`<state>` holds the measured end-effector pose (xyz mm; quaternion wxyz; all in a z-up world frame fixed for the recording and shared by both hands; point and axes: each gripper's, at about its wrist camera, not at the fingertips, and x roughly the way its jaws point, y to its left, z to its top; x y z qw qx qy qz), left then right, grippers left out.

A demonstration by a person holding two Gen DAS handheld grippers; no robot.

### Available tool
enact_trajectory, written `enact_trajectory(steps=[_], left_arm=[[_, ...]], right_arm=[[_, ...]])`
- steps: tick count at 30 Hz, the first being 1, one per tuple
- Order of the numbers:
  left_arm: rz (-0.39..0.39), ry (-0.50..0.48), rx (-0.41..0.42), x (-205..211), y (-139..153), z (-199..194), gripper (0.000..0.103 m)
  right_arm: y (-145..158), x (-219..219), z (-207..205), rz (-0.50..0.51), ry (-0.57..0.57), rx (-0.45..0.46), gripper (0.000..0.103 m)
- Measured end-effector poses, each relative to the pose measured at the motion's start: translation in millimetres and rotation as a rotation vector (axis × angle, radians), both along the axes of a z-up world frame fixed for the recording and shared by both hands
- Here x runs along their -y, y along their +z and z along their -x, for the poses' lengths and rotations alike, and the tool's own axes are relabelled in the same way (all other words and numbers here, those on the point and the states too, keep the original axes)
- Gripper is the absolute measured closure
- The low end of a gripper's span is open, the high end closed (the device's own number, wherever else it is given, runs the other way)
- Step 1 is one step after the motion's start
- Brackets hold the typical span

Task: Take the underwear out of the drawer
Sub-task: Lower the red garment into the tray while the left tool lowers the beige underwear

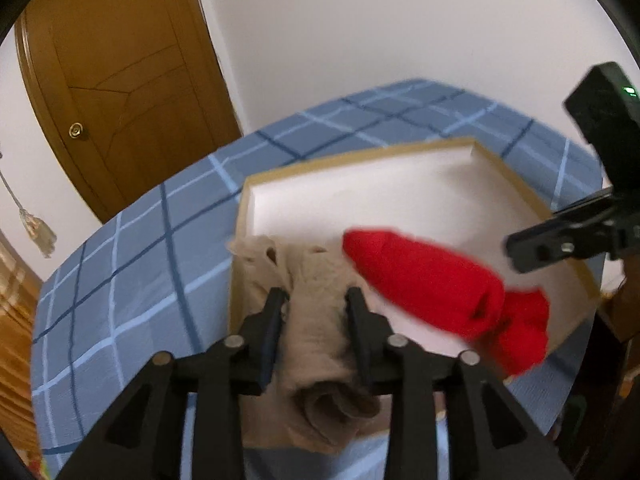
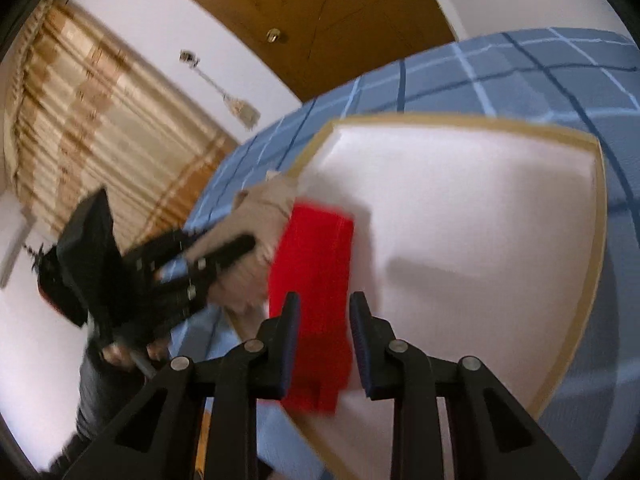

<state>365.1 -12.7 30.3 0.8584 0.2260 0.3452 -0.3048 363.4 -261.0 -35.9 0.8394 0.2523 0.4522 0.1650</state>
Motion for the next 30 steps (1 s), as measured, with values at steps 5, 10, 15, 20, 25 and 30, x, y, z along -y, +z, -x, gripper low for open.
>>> enact_trajectory(steps=[5, 10, 15, 20, 25, 30], left_arm=[[-0.019, 0.053, -0.018, -12.8, -6.3, -2.3, 0.042], [-0.041, 0.05, -0.085, -3.5, -24.0, 5.7, 0.042], [-0.096, 0.044, -0.058, 10.3, -35.3, 24.2, 0.044], [-0.035, 0.108, -0.156, 0.0, -36.2, 14.5, 0.044], [-0.007, 0.18, -0.192, 1.3, -39.4, 15.6, 0.044], [-0.008, 0.231, -0.196, 2.6, -40.2, 28.5, 0.044]], right_arm=[[-11.9, -10.9, 31.1, -0.006, 0.041, -0.007, 0.075], [-32.2, -27.5, 26.7, -0.08, 0.042, -0.073, 0.075], [-33.9, -47.4, 15.3, -0.078, 0.019, -0.046, 0.075], [-39.1, -53.7, 10.9, -0.083, 0.029, -0.018, 0.075], [-47.3, -45.3, 8.9, -0.128, 0.066, -0.019, 0.075], [-46.4, -44.1, 11.1, -0.09, 0.153, 0.025, 0.075]])
